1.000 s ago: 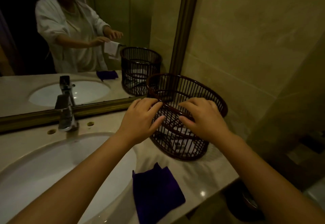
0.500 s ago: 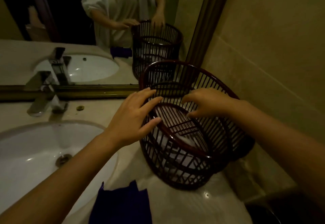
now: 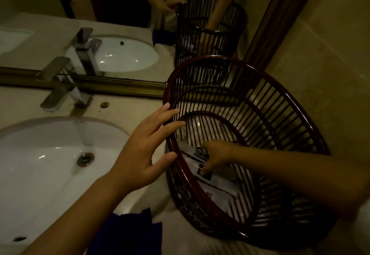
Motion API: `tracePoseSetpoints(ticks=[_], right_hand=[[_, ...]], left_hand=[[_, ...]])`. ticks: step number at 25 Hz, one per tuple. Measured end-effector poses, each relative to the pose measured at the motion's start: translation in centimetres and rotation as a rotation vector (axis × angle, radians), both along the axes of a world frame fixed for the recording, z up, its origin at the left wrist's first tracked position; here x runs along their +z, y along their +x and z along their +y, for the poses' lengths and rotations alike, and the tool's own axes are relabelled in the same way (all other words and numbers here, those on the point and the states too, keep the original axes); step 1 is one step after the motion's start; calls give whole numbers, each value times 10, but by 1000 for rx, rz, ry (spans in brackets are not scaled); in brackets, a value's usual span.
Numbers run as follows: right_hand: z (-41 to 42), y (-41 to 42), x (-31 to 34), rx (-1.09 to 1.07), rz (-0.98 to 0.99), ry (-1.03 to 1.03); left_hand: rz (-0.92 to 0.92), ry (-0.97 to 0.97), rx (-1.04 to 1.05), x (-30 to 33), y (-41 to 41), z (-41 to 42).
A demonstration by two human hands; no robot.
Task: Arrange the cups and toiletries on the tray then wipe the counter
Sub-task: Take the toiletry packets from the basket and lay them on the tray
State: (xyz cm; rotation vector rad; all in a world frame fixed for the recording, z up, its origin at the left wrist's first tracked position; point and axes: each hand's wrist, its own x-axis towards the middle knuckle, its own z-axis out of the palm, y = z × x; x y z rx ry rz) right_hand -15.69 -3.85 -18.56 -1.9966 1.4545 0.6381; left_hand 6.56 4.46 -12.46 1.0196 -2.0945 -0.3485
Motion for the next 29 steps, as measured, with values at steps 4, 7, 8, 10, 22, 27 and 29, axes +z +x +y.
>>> tracePoseSetpoints(ticks=[4, 7, 8, 10, 22, 27, 29], right_hand=[[7, -9, -20, -71, -38, -84], [9, -8, -25, -158, -131, -87], [11, -7, -26, -188, -155, -71], [11, -7, -26, -213, -187, -33], [0, -14, -1, -328, -314, 84], [-11, -12, 41, -400, -341, -20], [-16, -9, 77, -462, -403, -156]], left_hand=[[47, 5, -6, -4, -2, 0], [63, 14, -10, -4, -2, -1], [67, 16, -12, -3, -2, 0], [65, 23, -15, -3, -1, 1], [52, 71, -26, 1, 1, 2], [107, 132, -44, 8, 0, 6], [181, 198, -29, 17, 1, 9]])
